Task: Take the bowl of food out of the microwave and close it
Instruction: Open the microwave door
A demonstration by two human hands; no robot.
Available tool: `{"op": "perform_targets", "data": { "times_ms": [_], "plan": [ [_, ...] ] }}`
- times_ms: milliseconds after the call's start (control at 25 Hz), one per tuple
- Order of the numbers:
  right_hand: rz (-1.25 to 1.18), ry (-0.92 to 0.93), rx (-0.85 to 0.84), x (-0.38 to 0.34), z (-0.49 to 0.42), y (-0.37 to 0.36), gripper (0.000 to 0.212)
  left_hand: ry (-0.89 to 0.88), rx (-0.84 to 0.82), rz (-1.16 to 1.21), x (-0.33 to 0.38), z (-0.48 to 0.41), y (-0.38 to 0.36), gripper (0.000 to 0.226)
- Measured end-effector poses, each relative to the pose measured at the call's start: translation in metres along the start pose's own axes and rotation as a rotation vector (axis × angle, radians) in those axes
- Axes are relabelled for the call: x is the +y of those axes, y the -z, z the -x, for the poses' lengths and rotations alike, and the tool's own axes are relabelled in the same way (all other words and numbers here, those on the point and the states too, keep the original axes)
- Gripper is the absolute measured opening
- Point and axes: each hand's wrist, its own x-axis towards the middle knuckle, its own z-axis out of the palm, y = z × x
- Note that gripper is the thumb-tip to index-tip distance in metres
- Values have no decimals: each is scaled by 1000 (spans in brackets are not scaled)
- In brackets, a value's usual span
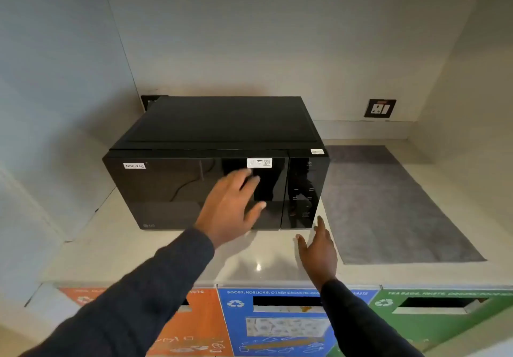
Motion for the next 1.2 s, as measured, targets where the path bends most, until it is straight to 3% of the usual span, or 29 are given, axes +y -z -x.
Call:
{"op": "perform_targets", "data": {
  "times_ms": [80, 240, 360, 800, 920, 1040, 1120, 1200],
  "plan": [
    [-3, 4, 2, -4, -10, -1, 78, -55, 27, -112, -1, -29, 8, 63],
    [13, -30, -37, -7, -26, -7, 69, 83, -154, -276, -17, -60, 6, 81],
    [16, -36, -21, -6, -34, -10, 70, 119, -191, -360, -17, -58, -5, 90],
    [51, -56, 59, -15, -48, -13, 66, 141, -169, -347, -15, -53, -14, 104],
    [9, -96, -77, -18, -56, -2, 68, 131, -182, -304, -14, -47, -7, 105],
    [-188, -13, -248, -22, -63, 29, 63, 123, -186, -248, -10, -39, 2, 107],
    [-303, 69, -155, -35, -61, 57, 60, 123, -168, -220, -6, -31, 7, 107],
    [-347, 160, 80, -62, -55, 85, 57, 122, -129, -181, -1, -21, 11, 105]
  ]
}}
